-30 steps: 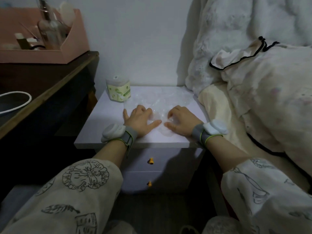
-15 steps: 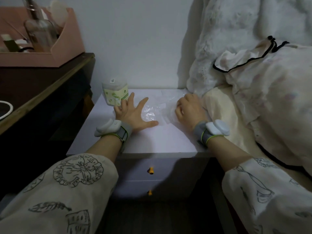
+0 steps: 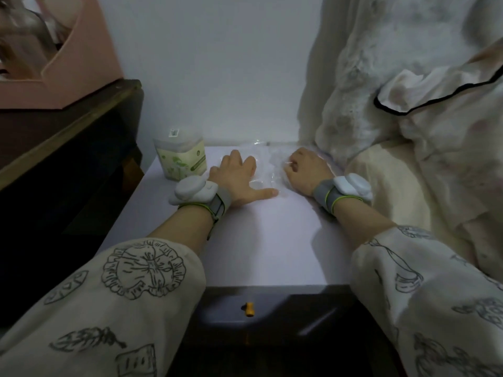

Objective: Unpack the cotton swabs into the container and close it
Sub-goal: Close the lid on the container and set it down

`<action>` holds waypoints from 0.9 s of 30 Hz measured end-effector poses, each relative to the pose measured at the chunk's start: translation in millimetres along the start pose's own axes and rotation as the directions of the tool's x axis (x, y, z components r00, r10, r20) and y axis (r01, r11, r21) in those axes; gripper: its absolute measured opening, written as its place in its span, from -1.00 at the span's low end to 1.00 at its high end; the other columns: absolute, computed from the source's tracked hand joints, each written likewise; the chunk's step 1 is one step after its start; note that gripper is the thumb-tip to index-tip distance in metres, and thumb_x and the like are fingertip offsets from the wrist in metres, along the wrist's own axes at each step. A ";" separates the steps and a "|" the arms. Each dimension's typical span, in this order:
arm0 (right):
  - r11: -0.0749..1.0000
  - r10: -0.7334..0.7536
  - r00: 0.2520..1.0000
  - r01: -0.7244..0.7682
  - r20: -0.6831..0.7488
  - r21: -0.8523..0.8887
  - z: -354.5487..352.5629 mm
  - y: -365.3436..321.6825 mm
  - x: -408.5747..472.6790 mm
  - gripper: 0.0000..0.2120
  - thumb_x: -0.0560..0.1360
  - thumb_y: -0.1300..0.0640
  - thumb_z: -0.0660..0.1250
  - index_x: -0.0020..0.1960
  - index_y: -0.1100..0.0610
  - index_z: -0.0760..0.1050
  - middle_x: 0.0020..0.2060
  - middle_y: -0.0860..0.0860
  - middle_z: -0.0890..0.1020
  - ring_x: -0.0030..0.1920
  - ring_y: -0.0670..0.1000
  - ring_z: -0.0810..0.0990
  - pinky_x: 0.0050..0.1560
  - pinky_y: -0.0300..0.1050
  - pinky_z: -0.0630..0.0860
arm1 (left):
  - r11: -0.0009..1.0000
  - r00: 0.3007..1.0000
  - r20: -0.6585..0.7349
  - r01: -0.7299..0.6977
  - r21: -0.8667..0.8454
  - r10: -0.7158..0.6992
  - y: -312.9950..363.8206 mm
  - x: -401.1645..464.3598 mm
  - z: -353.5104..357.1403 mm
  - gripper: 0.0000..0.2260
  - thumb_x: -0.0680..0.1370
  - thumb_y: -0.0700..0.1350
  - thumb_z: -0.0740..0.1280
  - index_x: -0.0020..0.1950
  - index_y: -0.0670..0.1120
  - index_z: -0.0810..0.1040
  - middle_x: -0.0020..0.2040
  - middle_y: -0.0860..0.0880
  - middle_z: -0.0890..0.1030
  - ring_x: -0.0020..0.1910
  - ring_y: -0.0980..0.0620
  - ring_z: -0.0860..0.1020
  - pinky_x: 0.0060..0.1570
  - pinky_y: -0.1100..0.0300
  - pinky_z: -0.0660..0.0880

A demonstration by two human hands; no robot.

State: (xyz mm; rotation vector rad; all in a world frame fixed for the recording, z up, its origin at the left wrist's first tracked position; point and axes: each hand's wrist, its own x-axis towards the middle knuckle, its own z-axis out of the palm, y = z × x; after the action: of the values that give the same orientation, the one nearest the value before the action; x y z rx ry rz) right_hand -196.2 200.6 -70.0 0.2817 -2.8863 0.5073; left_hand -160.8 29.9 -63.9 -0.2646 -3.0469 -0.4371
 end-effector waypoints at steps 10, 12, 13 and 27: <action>1.000 0.006 1.000 -0.006 -0.015 -0.006 -1.4 4.3 11.2 -0.33 0.45 0.00 0.23 0.48 0.02 0.03 0.49 0.06 0.12 0.36 0.18 0.35 0.28 0.03 0.34 | 0.983 0.992 0.117 -0.057 0.175 0.036 1.0 14.6 0.4 -0.48 0.51 0.34 0.07 0.42 0.18 0.21 0.53 0.10 0.11 0.36 -0.12 0.18 0.21 0.01 0.19; 0.991 0.043 0.997 -0.034 0.070 -0.131 0.2 2.6 19.8 -0.31 0.49 -0.09 0.15 0.52 0.01 -0.08 0.51 0.05 0.13 0.42 0.18 0.28 0.34 0.05 0.27 | 0.990 0.998 0.057 -0.030 0.136 0.022 1.3 16.6 5.9 -0.56 0.54 0.27 0.08 0.35 0.11 0.30 0.43 0.06 0.28 0.30 -0.11 0.24 0.15 0.04 0.21; 0.982 0.068 0.995 -0.053 0.079 -0.179 1.3 1.1 22.6 -0.35 0.51 -0.10 0.11 0.51 0.04 -0.03 0.47 0.09 0.22 0.40 0.20 0.31 0.30 0.05 0.30 | 0.991 0.999 0.033 -0.019 0.133 0.015 1.1 16.9 7.2 -0.58 0.55 0.24 0.09 0.33 0.07 0.32 0.38 0.02 0.30 0.29 -0.12 0.26 0.16 0.04 0.22; 0.965 -0.071 0.997 0.061 -0.033 -0.256 -1.5 -34.9 -59.1 -0.62 0.58 -0.07 0.04 0.09 0.20 0.43 0.06 0.20 0.60 0.05 0.25 0.55 -0.05 -0.01 0.40 | 0.937 0.998 -0.055 0.020 0.347 -0.001 14.9 -67.4 -2.8 -0.74 0.60 -0.19 0.05 0.29 -0.09 0.27 0.07 -0.14 0.45 -0.03 -0.17 0.48 -0.23 0.13 0.26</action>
State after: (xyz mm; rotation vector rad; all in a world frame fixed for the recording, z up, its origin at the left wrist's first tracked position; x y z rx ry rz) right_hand -131.4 177.9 -70.9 0.3202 -2.8483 0.1251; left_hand -91.8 32.3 -62.2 -0.2128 -2.9993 0.0984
